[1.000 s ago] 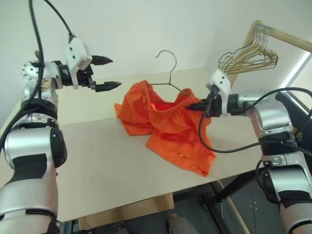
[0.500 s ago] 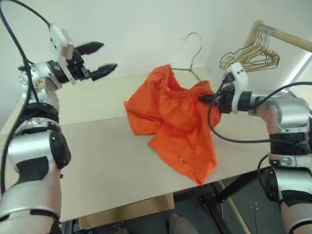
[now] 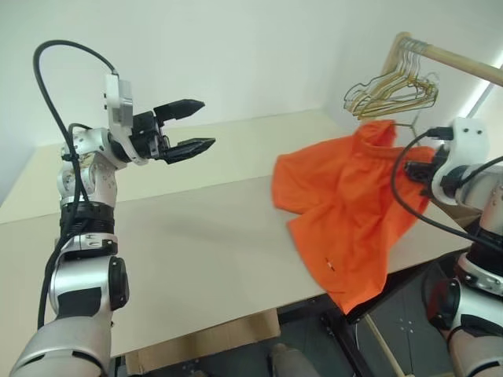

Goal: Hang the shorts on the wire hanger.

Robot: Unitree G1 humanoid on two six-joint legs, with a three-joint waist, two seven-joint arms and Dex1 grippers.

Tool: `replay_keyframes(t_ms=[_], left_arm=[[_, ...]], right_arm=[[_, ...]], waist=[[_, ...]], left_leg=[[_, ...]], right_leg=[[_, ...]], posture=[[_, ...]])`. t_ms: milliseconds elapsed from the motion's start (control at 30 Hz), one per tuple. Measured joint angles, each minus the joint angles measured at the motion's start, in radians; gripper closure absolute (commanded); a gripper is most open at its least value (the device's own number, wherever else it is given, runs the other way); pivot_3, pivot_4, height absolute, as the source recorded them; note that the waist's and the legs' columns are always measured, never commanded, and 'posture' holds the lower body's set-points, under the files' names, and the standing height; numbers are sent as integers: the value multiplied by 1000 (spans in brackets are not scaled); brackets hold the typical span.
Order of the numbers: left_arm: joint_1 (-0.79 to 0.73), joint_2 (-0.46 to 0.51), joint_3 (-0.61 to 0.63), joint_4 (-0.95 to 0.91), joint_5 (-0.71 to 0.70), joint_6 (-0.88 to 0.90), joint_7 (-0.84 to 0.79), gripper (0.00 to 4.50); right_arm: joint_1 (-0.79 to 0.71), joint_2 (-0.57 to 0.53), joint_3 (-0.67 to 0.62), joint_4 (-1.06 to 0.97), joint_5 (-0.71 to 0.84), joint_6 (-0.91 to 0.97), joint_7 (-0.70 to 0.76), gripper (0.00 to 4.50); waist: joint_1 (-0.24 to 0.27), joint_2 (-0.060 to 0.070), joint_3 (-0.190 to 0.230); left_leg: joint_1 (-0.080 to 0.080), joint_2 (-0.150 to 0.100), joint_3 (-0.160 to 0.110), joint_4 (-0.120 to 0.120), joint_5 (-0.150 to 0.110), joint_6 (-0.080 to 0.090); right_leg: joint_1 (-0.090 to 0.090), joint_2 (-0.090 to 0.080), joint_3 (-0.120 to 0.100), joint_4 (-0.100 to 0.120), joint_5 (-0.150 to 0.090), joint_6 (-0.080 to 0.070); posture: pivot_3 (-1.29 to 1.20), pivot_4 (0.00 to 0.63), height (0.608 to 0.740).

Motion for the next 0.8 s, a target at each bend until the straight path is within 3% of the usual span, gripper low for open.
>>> replay_keyframes(t_ms=[200,300,500,800], left_arm=[[12,-29,2,-43,-78,52,-39,183],[24,-49,1,-67,-81,53,-26,183],[84,-83,1,-141,-102,63,28,183],[161,-73,0,-257,-123,105,90,183]], right_arm=[[-85,156,-95,-53,-172,-10,-245,4500],[-114,213,-151,-6,-220,-120,-352,4500],[-149,196,-150,254,-249,-414,-468,4500],[-247,85,-149,630,-194,-681,-480,4500]], waist=[[-56,2,-1],[-82,2,-1],[-127,2,0],[-151,3,0]], left_leg=[[0,0,0,-1,0,0],[1,-2,0,-1,1,0],[7,-6,0,-3,2,2],[31,-14,-7,-13,2,2]], right_leg=[[0,0,1,0,0,0],[1,-3,1,0,1,1],[10,-8,2,-2,0,5],[35,-9,2,-15,-1,9]], posture=[[-339,0,740],[-338,0,740],[-307,0,740],[-268,0,740]])
